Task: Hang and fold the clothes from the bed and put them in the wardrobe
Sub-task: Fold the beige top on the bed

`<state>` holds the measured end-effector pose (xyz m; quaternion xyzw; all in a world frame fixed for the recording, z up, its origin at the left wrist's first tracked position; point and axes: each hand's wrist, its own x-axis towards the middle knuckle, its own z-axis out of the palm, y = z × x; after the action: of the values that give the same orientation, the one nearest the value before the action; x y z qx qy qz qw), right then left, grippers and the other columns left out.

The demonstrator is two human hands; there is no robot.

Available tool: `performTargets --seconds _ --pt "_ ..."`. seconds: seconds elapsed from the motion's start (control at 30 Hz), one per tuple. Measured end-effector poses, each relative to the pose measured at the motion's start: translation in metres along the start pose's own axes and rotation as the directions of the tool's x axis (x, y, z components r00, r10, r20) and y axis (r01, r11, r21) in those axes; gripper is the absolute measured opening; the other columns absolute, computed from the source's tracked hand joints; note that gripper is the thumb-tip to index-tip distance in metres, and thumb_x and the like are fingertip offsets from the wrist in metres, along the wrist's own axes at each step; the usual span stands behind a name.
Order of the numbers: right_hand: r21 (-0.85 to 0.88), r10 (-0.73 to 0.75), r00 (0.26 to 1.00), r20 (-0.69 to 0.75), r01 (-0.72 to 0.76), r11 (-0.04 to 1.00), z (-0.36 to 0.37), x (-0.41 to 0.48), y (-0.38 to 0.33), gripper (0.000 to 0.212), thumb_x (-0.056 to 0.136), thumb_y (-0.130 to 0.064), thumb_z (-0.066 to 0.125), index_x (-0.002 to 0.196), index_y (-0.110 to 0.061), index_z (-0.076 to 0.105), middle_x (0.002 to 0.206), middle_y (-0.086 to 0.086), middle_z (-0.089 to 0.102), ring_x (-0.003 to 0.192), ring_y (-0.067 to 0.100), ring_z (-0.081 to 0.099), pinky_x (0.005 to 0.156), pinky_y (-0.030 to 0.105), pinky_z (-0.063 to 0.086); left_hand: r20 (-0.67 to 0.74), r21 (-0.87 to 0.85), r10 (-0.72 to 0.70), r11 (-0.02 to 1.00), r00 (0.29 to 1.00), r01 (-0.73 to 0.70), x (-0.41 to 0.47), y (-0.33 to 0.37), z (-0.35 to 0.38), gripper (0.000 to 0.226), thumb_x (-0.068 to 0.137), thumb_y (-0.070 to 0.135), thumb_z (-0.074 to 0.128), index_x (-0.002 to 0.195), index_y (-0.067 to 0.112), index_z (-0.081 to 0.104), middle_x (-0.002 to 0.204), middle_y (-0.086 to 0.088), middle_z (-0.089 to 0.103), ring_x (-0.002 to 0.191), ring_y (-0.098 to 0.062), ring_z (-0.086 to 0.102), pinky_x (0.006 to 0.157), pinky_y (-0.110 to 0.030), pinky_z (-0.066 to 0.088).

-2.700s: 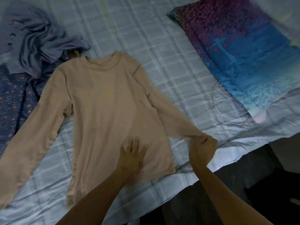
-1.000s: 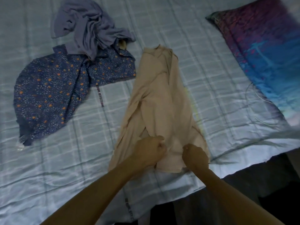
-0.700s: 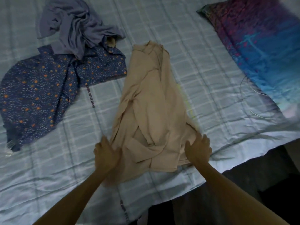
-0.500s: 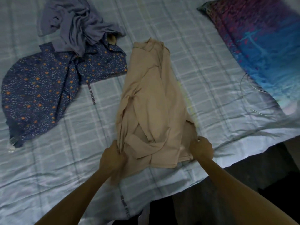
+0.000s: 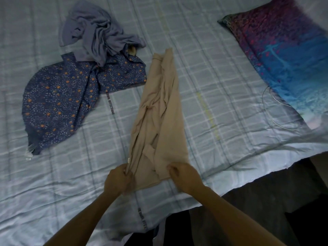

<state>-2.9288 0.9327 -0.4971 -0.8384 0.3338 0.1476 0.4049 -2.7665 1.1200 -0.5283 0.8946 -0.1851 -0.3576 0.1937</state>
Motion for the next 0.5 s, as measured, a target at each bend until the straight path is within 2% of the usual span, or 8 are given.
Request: performTargets --seconds 0.07,0.17,0.23,0.3,0.37,0.4,0.43,0.5 --pt "-0.13 -0.04 0.977 -0.209 0.013 0.991 -0.002 0.003 0.014 0.029 0.092 -0.024 0.047 0.114 -0.017 0.065 0.109 0.009 0.062 0.096 0.027 0.059 0.077 0.034 0.049 -0.023 -0.007 -0.003 1.0 1.0 0.003 -0.003 -0.005 0.004 0.013 0.092 0.02 0.052 0.091 0.011 0.062 0.08 -0.001 0.063 0.07 -0.015 0.057 0.056 -0.024 0.04" --pt "-0.349 -0.191 0.93 -0.314 0.074 0.934 0.005 0.009 0.032 0.046 0.075 -0.022 0.066 0.12 -0.018 0.058 0.12 0.013 0.054 0.104 0.032 0.054 0.08 0.041 0.048 0.012 -0.079 -0.023 0.997 1.0 0.024 -0.009 -0.005 0.012 0.004 0.092 0.023 0.053 0.091 0.019 0.054 0.076 0.005 0.059 0.069 -0.015 0.057 0.053 -0.018 0.037" --pt "-0.406 -0.187 0.937 -0.294 0.054 0.912 0.013 0.012 0.039 0.059 0.069 -0.022 0.074 0.123 -0.02 0.051 0.125 0.014 0.053 0.11 0.033 0.052 0.081 0.043 0.049 -0.056 -0.139 0.016 0.99 0.998 -0.024 -0.012 0.0 0.013 0.007 0.093 0.019 0.052 0.086 0.017 0.054 0.069 0.005 0.058 0.061 -0.012 0.055 0.048 -0.01 0.035" --pt "-0.389 -0.187 0.961 -0.205 0.096 0.916 0.024 0.013 0.042 0.061 0.07 -0.021 0.074 0.123 -0.022 0.045 0.128 0.015 0.053 0.115 0.034 0.053 0.078 0.045 0.053 -0.201 -0.258 0.052 0.96 0.978 -0.104 -0.015 0.015 0.007 0.013 0.095 0.013 0.049 0.084 0.014 0.057 0.064 0.002 0.058 0.056 -0.012 0.053 0.048 -0.011 0.037" --pt "-0.382 -0.174 0.972 -0.156 0.103 0.918 0.033 0.014 0.045 0.058 0.071 -0.017 0.072 0.122 -0.02 0.047 0.128 0.014 0.053 0.118 0.035 0.052 0.075 0.044 0.055 -0.268 -0.235 0.198 0.936 0.943 -0.264 -0.02 0.041 0.003 0.016 0.097 0.016 0.045 0.092 0.02 0.06 0.064 0.007 0.059 0.055 -0.008 0.054 0.051 -0.014 0.04" --pt "-0.393 -0.157 0.979 -0.133 0.094 0.915 0.033 0.015 0.045 0.055 0.071 -0.017 0.07 0.122 -0.019 0.049 0.129 0.014 0.053 0.119 0.034 0.051 0.075 0.043 0.054 -0.212 -0.157 0.317 0.923 0.924 -0.353 -0.021 0.055 0.004 0.02 0.097 0.023 0.042 0.097 0.022 0.062 0.067 0.008 0.061 0.057 -0.01 0.056 0.055 -0.02 0.043" --pt "-0.415 -0.145 0.984 -0.105 0.089 0.905 0.031 0.016 0.045 0.052 0.074 -0.018 0.067 0.122 -0.018 0.05 0.129 0.012 0.053 0.121 0.034 0.049 0.076 0.042 0.054 -0.095 -0.043 0.444 0.893 0.891 -0.449 -0.022 0.068 0.009 0.029 0.096 0.03 0.037 0.105 0.021 0.063 0.073 0.005 0.065 0.063 -0.015 0.059 0.06 -0.026 0.045" --pt "-0.464 -0.153 0.986 -0.061 0.107 0.879 0.024 0.015 0.048 0.045 0.08 -0.02 0.06 0.124 -0.014 0.052 0.13 0.011 0.053 0.123 0.033 0.049 0.079 0.041 0.052 0.203 0.163 0.59 0.767 0.782 -0.621 -0.026 0.086 0.027 0.046 0.09 0.035 0.029 0.119 0.018 0.06 0.094 -0.004 0.069 0.081 -0.023 0.063 0.07 -0.03 0.046"
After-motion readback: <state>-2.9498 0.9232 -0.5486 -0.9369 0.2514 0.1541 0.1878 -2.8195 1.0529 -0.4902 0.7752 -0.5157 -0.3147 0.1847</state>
